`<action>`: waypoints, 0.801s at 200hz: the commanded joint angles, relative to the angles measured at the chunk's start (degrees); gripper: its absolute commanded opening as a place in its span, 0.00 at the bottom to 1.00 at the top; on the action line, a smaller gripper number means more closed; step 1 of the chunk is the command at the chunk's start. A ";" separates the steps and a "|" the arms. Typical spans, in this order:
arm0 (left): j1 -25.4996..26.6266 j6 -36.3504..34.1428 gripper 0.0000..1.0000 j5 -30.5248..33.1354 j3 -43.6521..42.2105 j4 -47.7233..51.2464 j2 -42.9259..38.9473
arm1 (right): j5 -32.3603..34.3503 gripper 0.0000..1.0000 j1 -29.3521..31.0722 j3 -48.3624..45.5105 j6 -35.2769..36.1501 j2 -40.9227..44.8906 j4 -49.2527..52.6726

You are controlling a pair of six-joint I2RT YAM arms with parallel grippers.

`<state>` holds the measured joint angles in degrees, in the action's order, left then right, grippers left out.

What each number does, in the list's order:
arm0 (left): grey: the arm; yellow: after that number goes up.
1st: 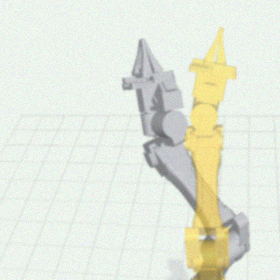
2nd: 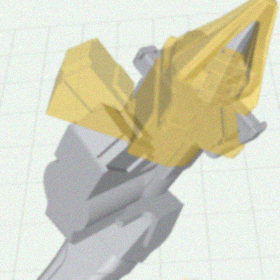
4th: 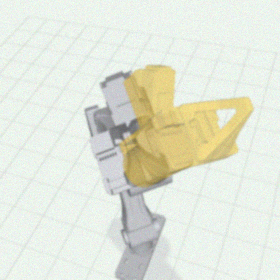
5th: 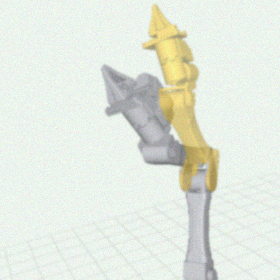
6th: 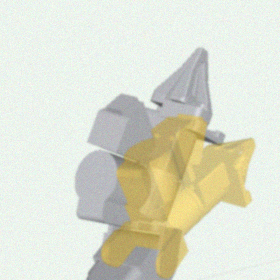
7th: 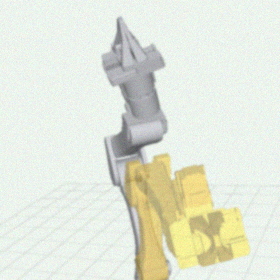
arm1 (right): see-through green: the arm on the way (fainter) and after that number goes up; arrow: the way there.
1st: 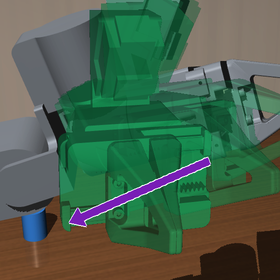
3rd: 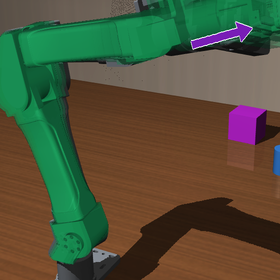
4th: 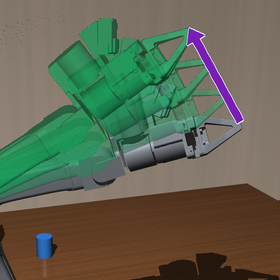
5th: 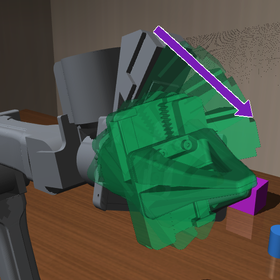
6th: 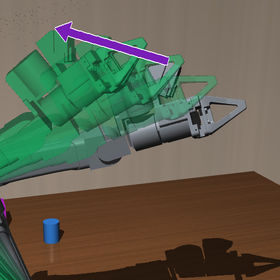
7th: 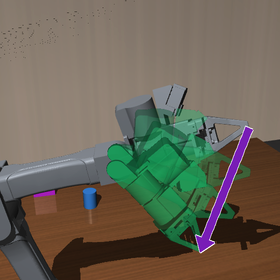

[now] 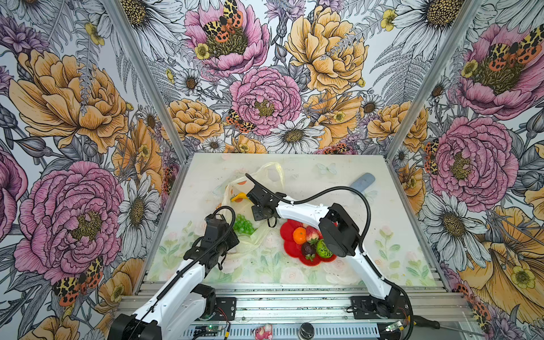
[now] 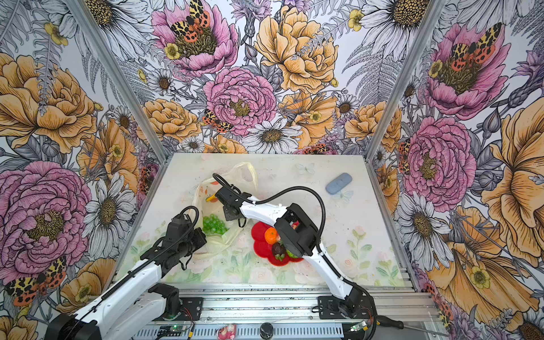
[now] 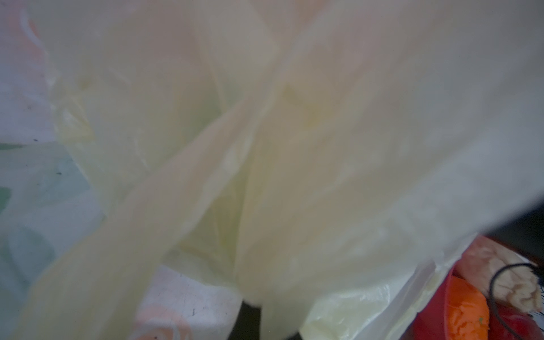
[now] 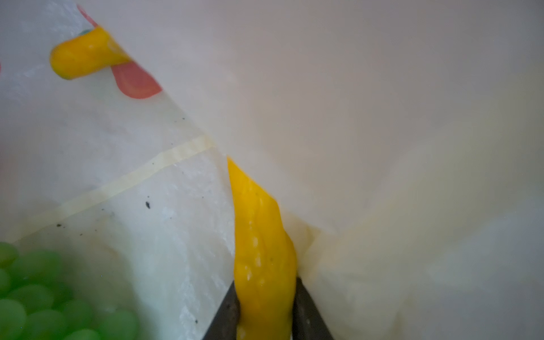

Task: Take the fake fruits out of the plastic bag
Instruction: 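Reach the right gripper into the bag and close on the yellow banana, then lift the banana up out of the bag with the right gripper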

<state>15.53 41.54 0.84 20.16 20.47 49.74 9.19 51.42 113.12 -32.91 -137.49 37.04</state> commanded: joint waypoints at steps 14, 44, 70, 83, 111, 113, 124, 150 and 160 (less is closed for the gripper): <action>0.47 -1.12 0.00 1.33 1.11 -1.59 0.01 | 0.21 0.30 0.36 2.34 1.15 -0.42 0.56; 0.42 -1.24 0.00 1.27 1.21 -1.74 0.10 | 0.57 0.37 0.35 3.22 1.50 -1.88 0.97; 0.47 -1.28 0.00 1.30 1.20 -1.90 0.32 | -0.31 0.39 0.63 4.12 1.94 -2.34 1.34; 0.47 -1.26 0.00 1.24 1.22 -2.10 0.58 | -0.33 0.39 0.96 4.62 2.17 -2.43 1.50; 0.46 -1.46 0.00 1.24 1.55 -2.36 1.13 | 0.02 0.34 1.23 6.07 2.21 -3.87 2.23; 0.51 -1.46 0.00 1.26 1.61 -2.41 1.15 | -0.01 0.34 1.27 6.19 2.23 -3.96 2.31; 0.47 -1.59 0.00 1.23 1.63 -2.41 1.24 | 0.22 0.32 1.35 6.56 2.32 -4.51 2.68; 0.47 -1.58 0.00 1.18 1.74 -2.36 1.33 | 1.73 0.26 1.37 7.18 2.69 -4.81 3.67; 0.46 -1.68 0.00 1.10 1.93 -2.40 1.50 | 2.51 0.25 1.34 7.09 2.84 -4.60 3.89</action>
<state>15.55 41.34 0.84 20.45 19.44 50.89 9.61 52.34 118.87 -30.65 -140.49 39.16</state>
